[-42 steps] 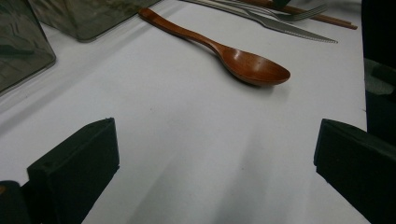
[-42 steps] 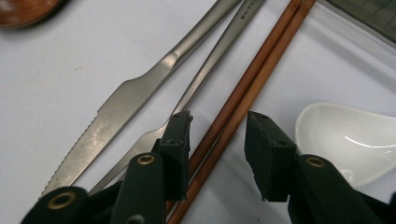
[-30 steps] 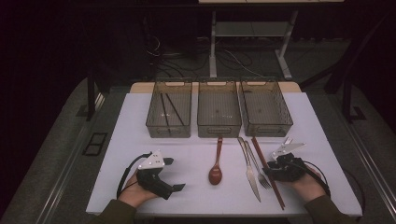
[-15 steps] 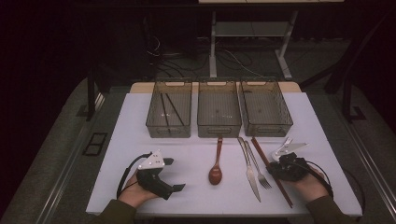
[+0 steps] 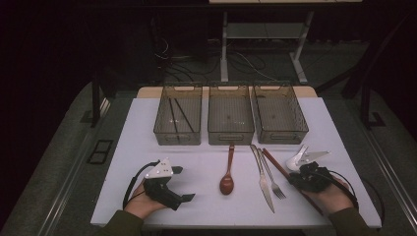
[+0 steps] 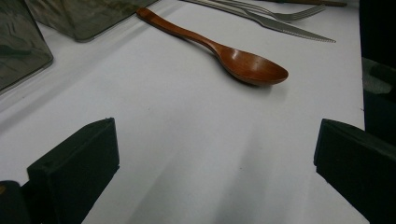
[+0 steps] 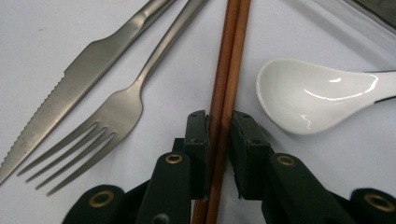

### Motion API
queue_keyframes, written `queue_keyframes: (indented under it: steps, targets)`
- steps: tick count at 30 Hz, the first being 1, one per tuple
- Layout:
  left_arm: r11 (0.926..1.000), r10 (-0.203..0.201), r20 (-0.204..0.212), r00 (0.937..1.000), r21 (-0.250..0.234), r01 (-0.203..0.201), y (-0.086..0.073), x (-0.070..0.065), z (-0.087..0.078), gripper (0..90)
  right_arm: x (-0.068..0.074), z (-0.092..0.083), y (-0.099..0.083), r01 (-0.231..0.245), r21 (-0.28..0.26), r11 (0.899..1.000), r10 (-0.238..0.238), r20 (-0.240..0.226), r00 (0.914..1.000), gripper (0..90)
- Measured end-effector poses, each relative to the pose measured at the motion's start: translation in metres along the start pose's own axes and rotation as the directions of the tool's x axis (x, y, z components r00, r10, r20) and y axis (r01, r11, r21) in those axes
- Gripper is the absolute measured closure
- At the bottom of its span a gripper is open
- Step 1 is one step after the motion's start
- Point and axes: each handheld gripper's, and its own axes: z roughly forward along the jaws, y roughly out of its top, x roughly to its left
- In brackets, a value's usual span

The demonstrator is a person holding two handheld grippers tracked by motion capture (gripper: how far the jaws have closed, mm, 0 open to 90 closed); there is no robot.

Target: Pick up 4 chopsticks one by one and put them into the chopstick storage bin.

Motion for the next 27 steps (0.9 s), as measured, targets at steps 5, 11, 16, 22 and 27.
queue_keyframes:
  steps: [5, 11, 16, 22, 27]
  targets:
    - [1.0000, 0.000, 0.000, 1.0000, -0.001, 0.000, 0.000, 0.000, 0.000, 0.0, -0.003, -0.004, -0.005, 0.005, 0.000, 1.000, -0.005, 0.002, 1.0000, 78.0]
    - [1.0000, 0.000, 0.000, 1.0000, 0.001, 0.000, 0.000, 0.000, 0.000, 0.0, -0.007, -0.012, -0.012, 0.037, -0.019, 0.999, -0.037, -0.013, 0.9992, 84.3]
    - [1.0000, 0.001, 0.000, 1.0000, 0.001, -0.001, 0.000, 0.000, 0.000, 0.0, -0.008, -0.012, -0.016, 0.040, -0.025, 0.999, -0.041, -0.044, 0.9982, 84.1]
    - [1.0000, -0.001, 0.000, 1.0000, 0.001, 0.001, 0.000, 0.000, 0.000, 0.0, -0.008, -0.013, -0.016, 0.047, -0.030, 0.998, -0.048, -0.031, 0.9984, 84.2]
    - [1.0000, 0.000, 0.000, 1.0000, 0.002, 0.000, 0.000, 0.000, 0.000, 0.0, -0.009, -0.013, -0.016, 0.043, -0.036, 0.998, -0.044, -0.032, 0.9985, 84.2]
